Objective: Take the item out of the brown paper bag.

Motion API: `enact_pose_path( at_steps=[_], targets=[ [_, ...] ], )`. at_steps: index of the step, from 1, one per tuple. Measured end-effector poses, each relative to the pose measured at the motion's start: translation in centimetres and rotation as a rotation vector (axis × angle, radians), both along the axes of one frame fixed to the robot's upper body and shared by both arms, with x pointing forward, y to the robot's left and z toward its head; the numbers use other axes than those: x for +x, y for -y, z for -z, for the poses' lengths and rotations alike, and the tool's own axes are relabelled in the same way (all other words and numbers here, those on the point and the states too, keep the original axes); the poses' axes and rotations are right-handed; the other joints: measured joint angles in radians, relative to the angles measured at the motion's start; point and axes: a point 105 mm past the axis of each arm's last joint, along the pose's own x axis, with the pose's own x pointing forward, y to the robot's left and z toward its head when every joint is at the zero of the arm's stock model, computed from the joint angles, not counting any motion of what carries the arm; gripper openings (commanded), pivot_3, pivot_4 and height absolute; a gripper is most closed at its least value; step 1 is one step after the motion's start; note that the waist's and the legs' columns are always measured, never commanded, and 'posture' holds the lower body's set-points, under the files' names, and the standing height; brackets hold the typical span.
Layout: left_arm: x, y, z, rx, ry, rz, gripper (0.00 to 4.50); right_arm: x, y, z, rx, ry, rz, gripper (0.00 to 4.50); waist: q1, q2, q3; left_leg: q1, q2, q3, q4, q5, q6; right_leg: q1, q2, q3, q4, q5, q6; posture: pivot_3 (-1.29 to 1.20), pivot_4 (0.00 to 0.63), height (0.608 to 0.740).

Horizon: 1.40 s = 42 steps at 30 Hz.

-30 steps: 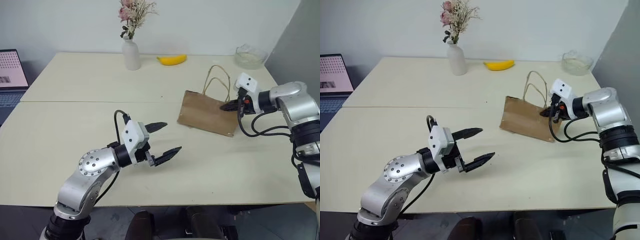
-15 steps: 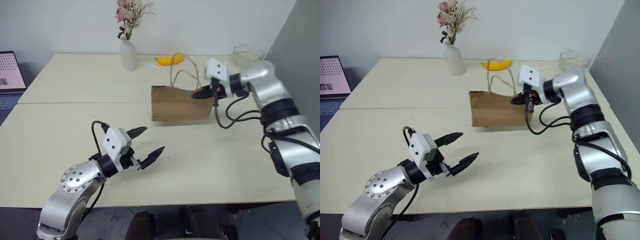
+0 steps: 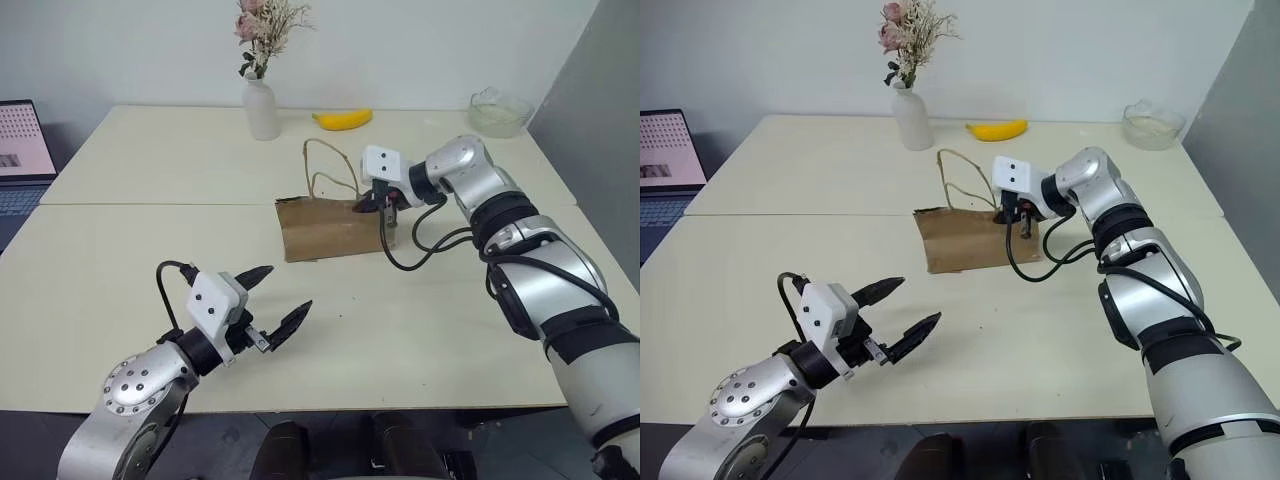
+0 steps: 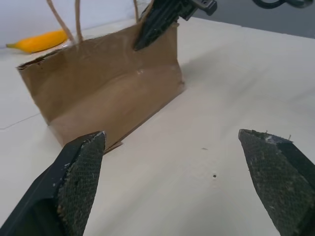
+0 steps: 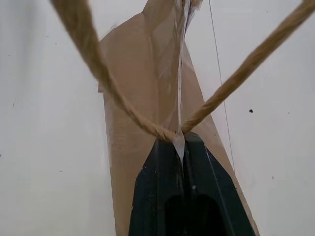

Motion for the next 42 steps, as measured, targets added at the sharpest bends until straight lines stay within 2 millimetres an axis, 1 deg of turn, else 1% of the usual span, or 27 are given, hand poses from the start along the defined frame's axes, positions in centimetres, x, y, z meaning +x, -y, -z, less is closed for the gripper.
enact_pose_path(
  at_steps=[1, 5, 8, 11, 13, 15, 17, 18, 19, 20, 21, 22, 23, 25, 26, 27, 28, 30, 34, 35, 36, 38, 40, 42],
  targets=[
    [0.0, 0.0, 0.0, 0.002, 0.000, 0.000, 4.50, 0.0, 0.0, 0.0, -0.003, 0.000, 0.000, 0.64, 0.000, 0.000, 0.000, 0.000, 0.000, 0.000, 0.000, 0.000, 0.000, 0.000, 0.000, 0.000, 0.000, 0.000, 0.000, 0.00, 0.150, 0.740],
    [0.0, -0.1, 0.0, 0.012, 0.001, 0.003, 4.50, -0.1, -0.1, -0.2, 0.003, -0.007, -0.005, 2.09, 0.000, 0.000, 0.000, 0.000, 0.000, -0.001, 0.000, 0.000, 0.000, 0.000, 0.000, -0.001, 0.001, -0.001, -0.001, 0.00, 0.150, 0.740],
    [0.2, 0.1, -0.4, 0.013, 0.016, 0.014, 4.50, -0.1, 0.1, -0.7, 0.021, -0.015, -0.001, 3.13, 0.000, 0.000, 0.000, 0.000, 0.000, 0.000, 0.000, 0.000, 0.000, 0.000, 0.000, 0.000, 0.001, -0.001, -0.001, 0.00, 0.150, 0.740],
    [0.5, 0.4, -1.1, 0.006, 0.032, 0.037, 4.50, 0.0, 1.0, -1.6, 0.053, -0.026, 0.019, 3.13, 0.002, 0.000, 0.000, 0.000, 0.000, -0.001, 0.000, 0.000, 0.000, 0.000, 0.000, -0.001, 0.000, -0.001, -0.001, 0.00, 0.150, 0.740],
    [0.7, 0.8, -1.8, -0.017, 0.040, 0.066, 4.50, 0.1, 2.7, -2.6, 0.076, -0.029, 0.044, 3.13, 0.005, 0.000, 0.000, -0.001, -0.001, -0.001, 0.000, 0.000, 0.000, 0.000, 0.000, -0.001, 0.000, 0.000, -0.001, 0.00, 0.150, 0.740],
    [1.0, 1.0, -2.6, -0.031, 0.045, 0.092, 4.50, 0.0, 4.4, -4.3, 0.126, -0.012, 0.062, 3.13, 0.005, 0.000, 0.000, -0.001, -0.001, -0.001, 0.000, 0.000, 0.000, 0.000, 0.000, -0.001, -0.001, 0.000, 0.000, 0.00, 0.150, 0.740],
    [1.5, 0.5, -3.3, -0.037, 0.054, 0.090, 4.50, -0.3, 6.5, -6.0, 0.177, 0.031, 0.089, 3.13, 0.005, 0.000, 0.000, -0.001, 0.000, -0.001, 0.000, 0.000, 0.000, 0.000, 0.000, -0.001, -0.001, -0.001, 0.000, 0.00, 0.150, 0.740],
    [1.8, 0.3, -3.4, -0.035, 0.050, 0.089, 4.50, -0.5, 7.4, -6.4, 0.199, 0.047, 0.103, 3.13, 0.004, 0.000, 0.000, -0.001, 0.000, -0.002, -0.001, 0.000, 0.000, 0.001, 0.000, -0.002, -0.001, -0.001, 0.000, 0.00, 0.150, 0.740],
    [2.2, 0.0, -3.6, -0.033, 0.051, 0.087, 4.50, -0.9, 8.4, -6.5, 0.219, 0.062, 0.120, 3.13, 0.004, 0.000, 0.000, -0.001, 0.000, -0.002, -0.001, 0.000, 0.000, 0.001, 0.000, -0.002, -0.001, -0.002, 0.002, 0.00, 0.150, 0.740],
    [2.7, -0.2, -4.0, -0.037, 0.062, 0.085, 4.33, -1.5, 9.6, -6.1, 0.233, 0.074, 0.143, 3.16, 0.005, -0.001, 0.000, -0.001, 0.000, -0.003, -0.001, 0.000, 0.000, 0.001, 0.000, -0.003, -0.001, -0.003, 0.004, 0.00, 0.150, 0.740],
    [3.5, -0.5, -4.7, -0.038, 0.083, 0.074, 4.13, -2.4, 11.0, -5.3, 0.246, 0.071, 0.175, 3.17, 0.014, -0.001, -0.001, -0.002, 0.000, -0.006, -0.001, 0.000, 0.000, 0.001, 0.000, -0.005, -0.001, -0.004, 0.005, 0.00, 0.150, 0.740],
    [4.3, -1.1, -5.5, -0.032, 0.110, 0.049, 3.89, -3.5, 11.9, -4.1, 0.266, 0.044, 0.203, 3.17, 0.020, -0.001, -0.001, -0.003, 0.000, -0.006, 0.000, 0.000, 0.000, 0.001, 0.000, -0.006, 0.000, -0.004, 0.005, 0.00, 0.150, 0.740],
    [5.5, -1.9, -6.6, -0.015, 0.144, 0.022, 3.59, -5.1, 12.7, -2.3, 0.290, 0.010, 0.247, 3.17, 0.025, -0.001, 0.000, -0.003, 0.000, -0.006, 0.000, 0.000, 0.000, 0.001, 0.000, -0.006, 0.000, -0.004, 0.005, 0.00, 0.150, 0.740],
    [7.0, -3.6, -7.8, 0.024, 0.193, -0.028, 2.92, -7.6, 11.9, -0.5, 0.347, -0.045, 0.291, 3.17, 0.020, 0.001, 0.001, -0.002, 0.000, -0.003, 0.000, 0.000, -0.001, -0.001, 0.000, -0.003, 0.001, -0.004, 0.005, 0.00, 0.150, 0.740],
    [8.0, -3.9, -8.4, 0.037, 0.215, -0.037, 2.63, -8.9, 11.4, -0.1, 0.381, -0.050, 0.311, 3.17, 0.016, 0.002, 0.001, -0.003, 0.000, -0.003, 0.000, 0.000, -0.001, -0.001, 0.000, -0.002, 0.002, -0.004, 0.005, 0.00, 0.150, 0.740],
    [9.3, -4.3, -9.3, 0.047, 0.244, -0.049, 2.26, -10.5, 10.1, 0.1, 0.429, -0.055, 0.324, 3.17, 0.014, 0.002, 0.001, -0.003, 0.000, -0.004, 0.000, 0.001, -0.003, -0.001, 0.001, -0.004, 0.002, -0.004, 0.005, 0.00, 0.150, 0.740],
    [10.0, -4.7, -9.9, 0.060, 0.264, -0.055, 1.96, -11.8, 8.8, 0.1, 0.464, -0.056, 0.314, 3.17, 0.005, 0.002, 0.001, -0.002, 0.001, -0.004, 0.000, 0.002, -0.004, -0.001, 0.001, -0.003, 0.003, -0.004, 0.006, 0.00, 0.150, 0.740],
    [11.7, -4.6, -10.6, 0.096, 0.291, -0.026, 1.25, -14.2, 6.7, 0.2, 0.521, -0.048, 0.330, 3.17, -0.001, 0.002, 0.001, 0.001, 0.000, -0.003, 0.000, 0.002, -0.004, 0.001, 0.001, -0.002, 0.003, -0.003, 0.007, 0.00, 0.150, 0.740],
    [15.8, -4.7, -10.9, 0.158, 0.264, 0.013, 0.01, -15.9, 5.0, 1.8, 0.559, -0.067, 0.428, 3.17, 0.004, 0.001, 0.000, 0.001, -0.003, -0.003, 0.001, 0.004, -0.004, 0.002, 0.002, -0.004, 0.002, -0.001, 0.009, 0.00, 0.150, 0.740],
    [17.2, -4.6, -10.7, 0.161, 0.242, 0.028, 0.01, -16.1, 4.8, 1.8, 0.560, -0.059, 0.451, 3.17, 0.004, 0.001, 0.000, 0.000, -0.004, -0.002, 0.001, 0.004, -0.004, 0.001, 0.002, -0.004, 0.001, -0.001, 0.009, 0.00, 0.150, 0.740],
    [18.0, -4.4, -10.7, 0.162, 0.234, 0.033, 0.01, -16.2, 4.8, 1.6, 0.565, -0.046, 0.465, 3.17, 0.005, 0.000, 0.000, -0.001, -0.005, -0.002, 0.001, 0.004, -0.003, 0.001, 0.002, -0.005, 0.000, -0.001, 0.010, 0.00, 0.150, 0.740],
    [19.7, -3.2, -9.7, 0.161, 0.183, 0.061, 0.01, -16.1, 4.7, 1.1, 0.588, -0.015, 0.497, 3.17, 0.007, -0.001, -0.001, -0.003, -0.005, -0.002, 0.001, 0.003, -0.002, 0.001, 0.002, -0.005, -0.003, -0.001, 0.010, 0.00, 0.150, 0.740],
    [20.3, -1.8, -8.3, 0.184, 0.136, 0.111, 0.01, -16.1, 4.6, 0.8, 0.598, -0.002, 0.508, 3.17, 0.006, -0.002, -0.001, -0.007, -0.005, -0.002, 0.001, 0.002, 0.000, -0.001, 0.002, -0.004, -0.005, -0.001, 0.012, 0.00, 0.150, 0.740],
    [20.5, -0.7, -6.4, 0.212, 0.085, 0.165, 0.01, -16.3, 4.5, 1.2, 0.580, -0.013, 0.512, 3.17, 0.004, -0.002, -0.001, -0.014, -0.005, -0.002, 0.001, 0.002, 0.000, -0.008, 0.002, -0.003, -0.005, -0.002, 0.013, 0.00, 0.150, 0.740]
  ],
)
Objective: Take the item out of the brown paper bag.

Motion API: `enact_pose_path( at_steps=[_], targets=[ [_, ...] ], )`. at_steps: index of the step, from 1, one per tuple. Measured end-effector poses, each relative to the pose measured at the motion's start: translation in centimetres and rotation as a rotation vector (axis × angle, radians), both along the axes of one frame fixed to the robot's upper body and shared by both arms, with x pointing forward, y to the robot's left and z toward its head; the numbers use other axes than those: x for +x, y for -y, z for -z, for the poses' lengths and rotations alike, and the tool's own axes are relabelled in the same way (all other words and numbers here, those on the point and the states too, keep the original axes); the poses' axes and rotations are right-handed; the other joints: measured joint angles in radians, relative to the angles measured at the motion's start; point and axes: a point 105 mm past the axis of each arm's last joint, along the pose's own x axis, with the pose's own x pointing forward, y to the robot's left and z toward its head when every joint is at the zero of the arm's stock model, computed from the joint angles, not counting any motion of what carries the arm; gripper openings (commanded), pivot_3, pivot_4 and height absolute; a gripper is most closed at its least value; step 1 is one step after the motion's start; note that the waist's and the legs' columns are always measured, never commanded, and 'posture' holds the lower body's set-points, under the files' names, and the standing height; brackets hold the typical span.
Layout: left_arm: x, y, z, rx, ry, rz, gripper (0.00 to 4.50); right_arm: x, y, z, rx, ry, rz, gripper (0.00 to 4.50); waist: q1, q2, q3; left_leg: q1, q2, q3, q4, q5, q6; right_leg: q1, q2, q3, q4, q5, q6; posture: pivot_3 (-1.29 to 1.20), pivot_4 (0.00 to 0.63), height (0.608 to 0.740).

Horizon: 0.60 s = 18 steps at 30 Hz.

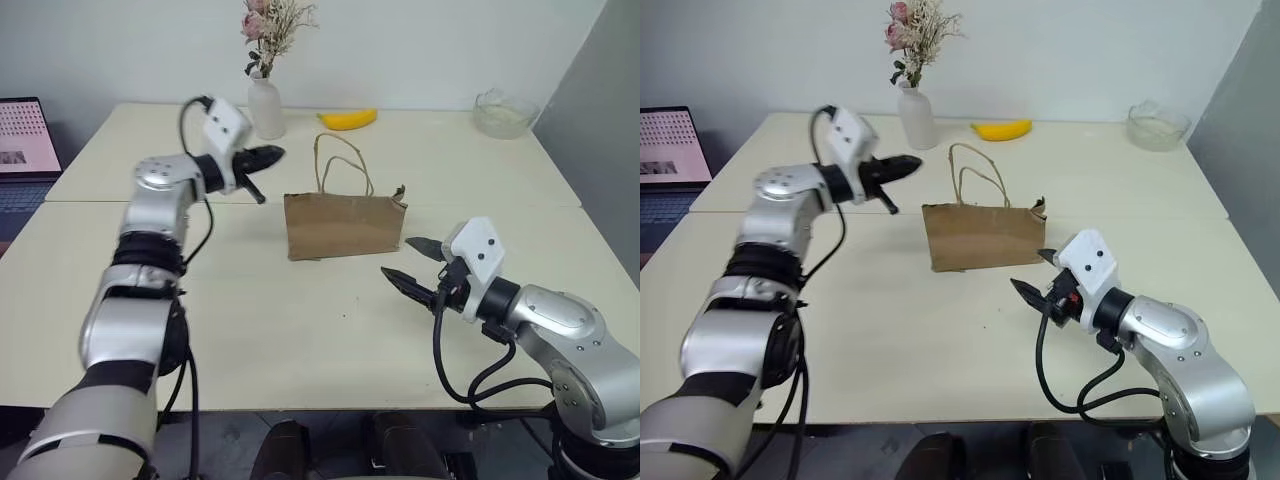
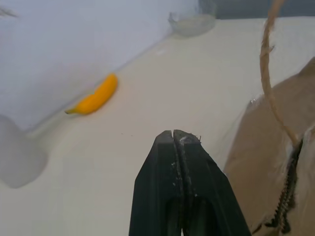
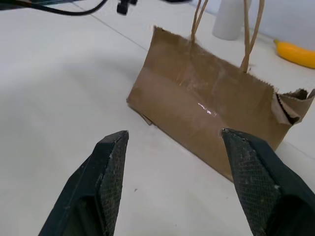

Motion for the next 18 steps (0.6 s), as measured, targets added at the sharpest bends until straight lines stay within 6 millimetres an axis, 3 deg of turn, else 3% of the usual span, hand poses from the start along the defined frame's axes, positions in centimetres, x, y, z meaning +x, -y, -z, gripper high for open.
enact_pose_path(
  at_steps=[2, 5, 12, 18],
  targets=[
    [-0.2, 0.6, 1.2, 0.019, -0.043, 0.039, 0.01, -0.2, 0.2, 0.4, -0.013, -0.012, 0.010, 3.17, -0.002, 0.000, 0.000, -0.009, 0.000, 0.001, 0.001, 0.000, 0.000, -0.011, 0.000, 0.001, 0.003, 0.002, -0.002, 0.00, 0.150, 0.740],
    [-0.7, 1.0, 2.5, 0.063, -0.086, 0.096, 0.01, -0.5, 0.3, 1.1, -0.013, -0.043, 0.026, 3.17, -0.003, -0.001, 0.000, -0.012, 0.002, -0.001, 0.001, 0.000, 0.000, -0.014, 0.000, 0.001, 0.004, 0.003, -0.005, 0.00, 0.150, 0.740],
    [-2.8, 1.1, 2.8, 0.134, -0.161, 0.297, 0.01, -2.0, 0.3, 2.0, -0.037, -0.108, -0.038, 3.17, -0.001, -0.001, 0.000, -0.012, 0.001, -0.002, 0.003, 0.000, 0.000, -0.013, 0.001, -0.001, 0.005, 0.000, 0.000, 0.00, 0.150, 0.740],
    [-5.4, 0.6, 3.0, 0.264, -0.151, 0.476, 0.01, -4.3, 3.4, 2.7, -0.022, -0.257, -0.070, 3.17, 0.000, -0.001, -0.001, -0.008, 0.001, -0.003, 0.007, 0.000, 0.000, -0.008, 0.000, -0.001, 0.006, 0.000, 0.000, 0.00, 0.150, 0.740]
  ],
)
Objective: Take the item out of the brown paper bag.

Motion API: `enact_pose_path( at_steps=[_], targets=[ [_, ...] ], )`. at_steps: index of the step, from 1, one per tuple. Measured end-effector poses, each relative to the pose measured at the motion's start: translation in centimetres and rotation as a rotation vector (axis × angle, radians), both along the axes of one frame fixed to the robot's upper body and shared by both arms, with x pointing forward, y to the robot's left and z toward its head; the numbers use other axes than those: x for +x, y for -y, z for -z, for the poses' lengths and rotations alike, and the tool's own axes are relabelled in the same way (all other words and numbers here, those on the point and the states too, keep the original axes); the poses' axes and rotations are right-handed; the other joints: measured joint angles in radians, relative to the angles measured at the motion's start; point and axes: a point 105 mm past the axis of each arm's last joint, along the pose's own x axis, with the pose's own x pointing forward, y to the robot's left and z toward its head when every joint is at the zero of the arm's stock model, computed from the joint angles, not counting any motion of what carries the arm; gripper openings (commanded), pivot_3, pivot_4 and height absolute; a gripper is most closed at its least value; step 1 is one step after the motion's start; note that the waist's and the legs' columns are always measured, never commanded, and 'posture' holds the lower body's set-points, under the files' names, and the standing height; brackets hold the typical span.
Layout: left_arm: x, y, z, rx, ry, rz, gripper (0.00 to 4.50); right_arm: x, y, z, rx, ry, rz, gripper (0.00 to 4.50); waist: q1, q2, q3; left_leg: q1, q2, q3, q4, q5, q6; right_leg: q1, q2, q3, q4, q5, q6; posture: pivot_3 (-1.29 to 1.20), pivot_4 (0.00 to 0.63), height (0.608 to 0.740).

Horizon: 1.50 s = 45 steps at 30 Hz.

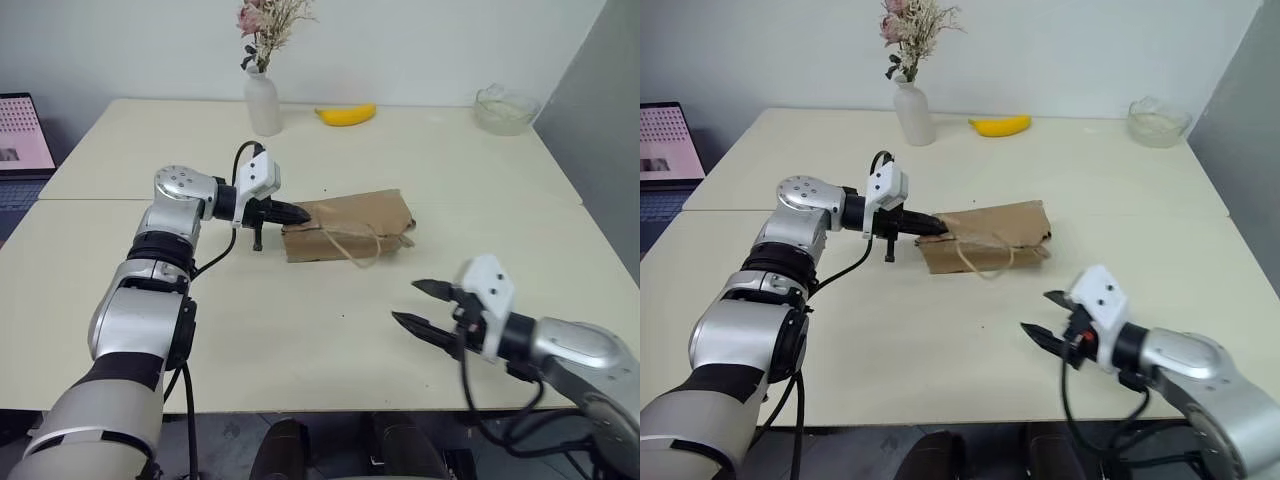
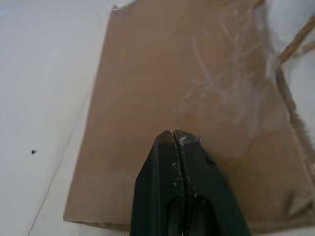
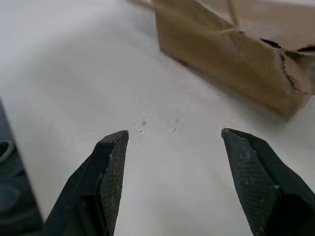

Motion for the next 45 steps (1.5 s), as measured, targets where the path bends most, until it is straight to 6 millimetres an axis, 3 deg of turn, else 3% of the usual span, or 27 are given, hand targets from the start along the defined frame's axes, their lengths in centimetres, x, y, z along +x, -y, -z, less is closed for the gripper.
enact_pose_path(
  at_steps=[7, 14, 21, 23, 26, 29, 34, 38, 45],
  targets=[
    [-2.1, 0.9, 0.6, 0.010, 0.010, 0.081, 0.01, -1.3, 3.4, -0.6, -0.097, -0.036, 0.033, 3.17, -0.003, 0.000, 0.000, 0.005, 0.002, 0.000, 0.002, 0.000, 0.000, 0.005, 0.000, 0.001, 0.002, 0.000, 0.000, 0.00, 0.150, 0.740],
    [-3.7, 1.5, 1.5, -0.030, -0.020, 0.057, 0.01, -0.5, 2.9, -1.4, -0.084, 0.031, 0.013, 3.17, -0.002, 0.000, 0.000, 0.005, 0.002, -0.001, 0.005, 0.000, 0.000, 0.005, 0.000, 0.001, 0.005, 0.001, 0.000, 0.00, 0.150, 0.740],
    [-5.1, 0.5, -2.7, -0.151, 0.103, -0.056, 0.01, 0.2, 2.0, -1.5, -0.049, 0.056, -0.037, 3.17, -0.003, 0.000, 0.000, 0.005, 0.002, 0.001, 0.006, 0.000, 0.000, 0.005, 0.000, 0.002, 0.005, 0.001, 0.000, 0.00, 0.150, 0.740],
    [-6.2, -0.3, -3.0, -0.131, 0.135, -0.078, 0.38, 0.3, 1.9, -1.5, -0.048, 0.061, -0.061, 3.17, -0.004, 0.000, 0.000, 0.006, 0.003, 0.001, 0.005, 0.000, 0.000, 0.005, 0.000, 0.002, 0.005, 0.001, 0.000, 0.00, 0.150, 0.740],
    [-9.3, -1.4, -0.9, -0.052, 0.105, -0.061, 1.12, 0.2, 1.4, -1.4, -0.029, 0.063, -0.122, 3.17, -0.006, 0.000, 0.000, 0.007, 0.004, 0.002, 0.005, 0.000, 0.000, 0.005, -0.001, 0.003, 0.006, 0.001, 0.000, 0.00, 0.150, 0.740],
    [-11.9, -0.6, 0.7, -0.023, 0.076, -0.001, 2.06, -0.1, 1.2, -0.8, -0.041, 0.029, -0.174, 3.17, 0.002, -0.001, 0.000, 0.007, 0.003, 0.001, 0.006, 0.000, 0.000, 0.006, -0.001, 0.002, 0.007, 0.001, 0.000, 0.00, 0.150, 0.740],
    [-14.9, 1.3, 1.9, -0.008, 0.105, 0.075, 2.06, -1.3, 1.4, -0.1, -0.072, -0.061, -0.254, 3.17, 0.006, -0.001, -0.001, 0.013, 0.003, 0.000, 0.006, -0.001, 0.001, 0.015, -0.002, 0.001, 0.001, 0.001, 0.000, 0.00, 0.150, 0.740],
    [-16.8, 2.8, 4.8, 0.062, 0.131, 0.195, 2.06, -1.8, 1.4, 0.2, -0.093, -0.105, -0.296, 3.17, 0.004, -0.001, -0.001, 0.016, 0.003, 0.001, 0.005, -0.001, 0.002, 0.017, -0.002, 0.001, -0.001, 0.000, -0.001, 0.00, 0.150, 0.740],
    [-16.8, 3.9, 6.3, 0.117, 0.204, 0.289, 2.06, -3.2, 1.6, 0.7, -0.104, -0.206, -0.346, 3.17, 0.005, -0.001, -0.001, 0.016, 0.003, 0.001, 0.005, -0.002, 0.002, 0.017, -0.002, 0.001, -0.001, 0.000, 0.000, 0.00, 0.150, 0.740]
  ],
)
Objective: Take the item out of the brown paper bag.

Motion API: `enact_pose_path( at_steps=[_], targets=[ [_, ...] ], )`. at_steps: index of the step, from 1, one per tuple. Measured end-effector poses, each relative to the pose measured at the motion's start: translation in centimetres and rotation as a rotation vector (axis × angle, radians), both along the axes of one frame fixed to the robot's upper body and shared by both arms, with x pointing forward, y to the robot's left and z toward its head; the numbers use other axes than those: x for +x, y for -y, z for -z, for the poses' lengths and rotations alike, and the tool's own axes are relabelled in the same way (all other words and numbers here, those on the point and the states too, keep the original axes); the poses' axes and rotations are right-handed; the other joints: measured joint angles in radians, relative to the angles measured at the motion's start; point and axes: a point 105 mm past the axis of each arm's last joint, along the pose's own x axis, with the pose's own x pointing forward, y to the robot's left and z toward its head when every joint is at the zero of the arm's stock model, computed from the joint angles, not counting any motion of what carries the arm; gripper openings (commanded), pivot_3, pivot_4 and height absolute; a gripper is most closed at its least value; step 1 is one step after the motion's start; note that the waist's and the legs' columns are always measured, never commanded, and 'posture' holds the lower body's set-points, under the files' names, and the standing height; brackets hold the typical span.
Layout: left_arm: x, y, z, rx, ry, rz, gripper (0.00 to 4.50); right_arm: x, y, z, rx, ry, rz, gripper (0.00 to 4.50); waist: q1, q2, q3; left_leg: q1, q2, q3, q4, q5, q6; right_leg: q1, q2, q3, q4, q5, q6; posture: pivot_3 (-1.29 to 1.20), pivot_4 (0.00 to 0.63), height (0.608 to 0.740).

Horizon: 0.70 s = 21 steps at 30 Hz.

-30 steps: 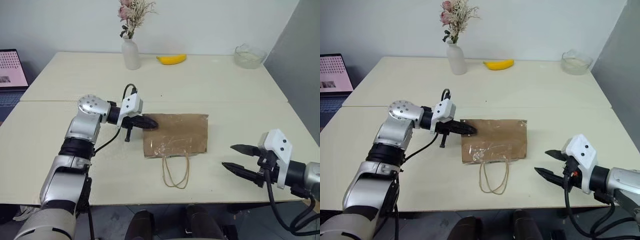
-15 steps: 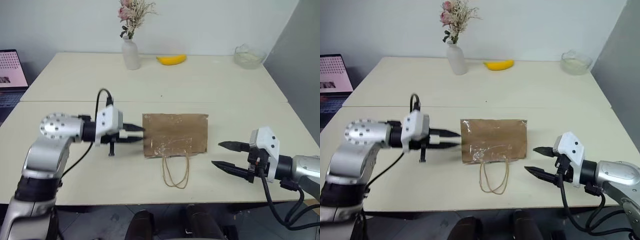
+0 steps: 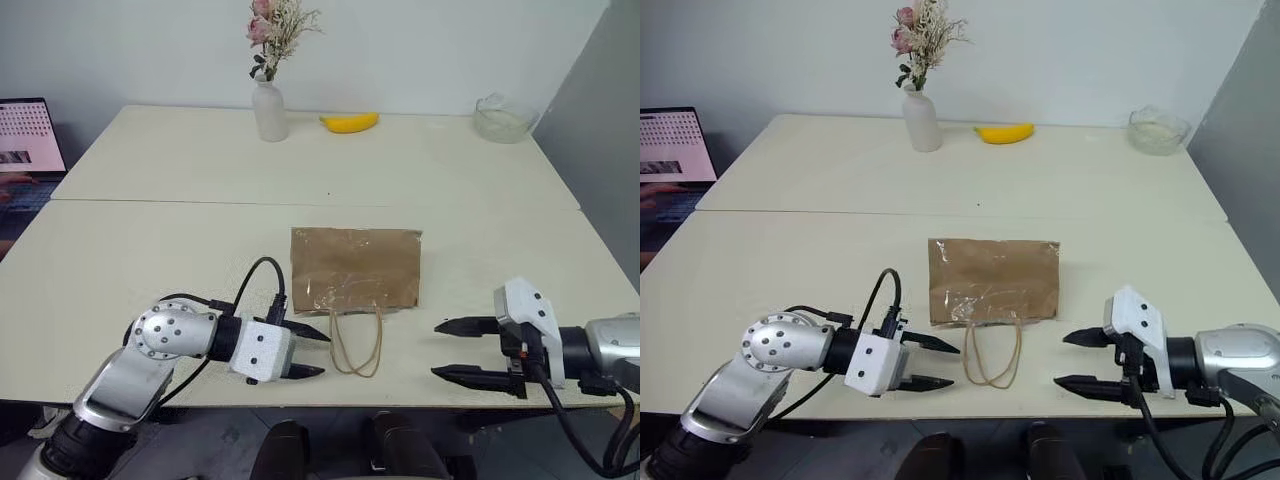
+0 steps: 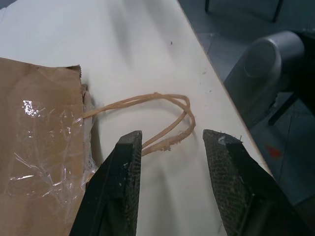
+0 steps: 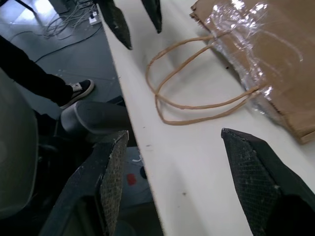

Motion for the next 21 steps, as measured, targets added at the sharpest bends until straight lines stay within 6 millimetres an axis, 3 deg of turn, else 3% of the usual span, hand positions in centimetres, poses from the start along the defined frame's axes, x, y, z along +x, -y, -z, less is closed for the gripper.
enact_pose_path(
  at_steps=[9, 17, 21],
  targets=[
    [-0.1, 0.8, 2.0, 0.056, 0.058, 0.138, 2.06, -0.7, 0.2, -0.1, -0.009, -0.039, 0.003, 3.17, 0.000, 0.000, 0.000, 0.000, 0.000, 0.000, 0.000, -0.001, 0.001, 0.000, 0.000, 0.000, 0.000, 0.000, 0.000, 0.00, 0.150, 0.740],
    [1.4, 2.4, 2.9, 0.038, 0.145, 0.183, 2.06, -1.1, 0.1, -0.2, 0.000, -0.042, -0.003, 3.17, 0.001, 0.000, 0.000, -0.001, 0.000, 0.001, 0.000, -0.001, 0.001, 0.000, 0.000, 0.000, -0.001, 0.000, 0.001, 0.00, 0.150, 0.740],
    [1.6, 2.8, 3.8, 0.037, 0.163, 0.207, 1.21, -0.9, 0.2, -0.4, -0.008, -0.028, 0.011, 3.17, 0.000, 0.000, 0.000, -0.001, 0.000, 0.000, 0.000, -0.001, 0.001, 0.000, 0.000, 0.000, 0.000, 0.001, 0.001, 0.00, 0.150, 0.740]
  ],
)
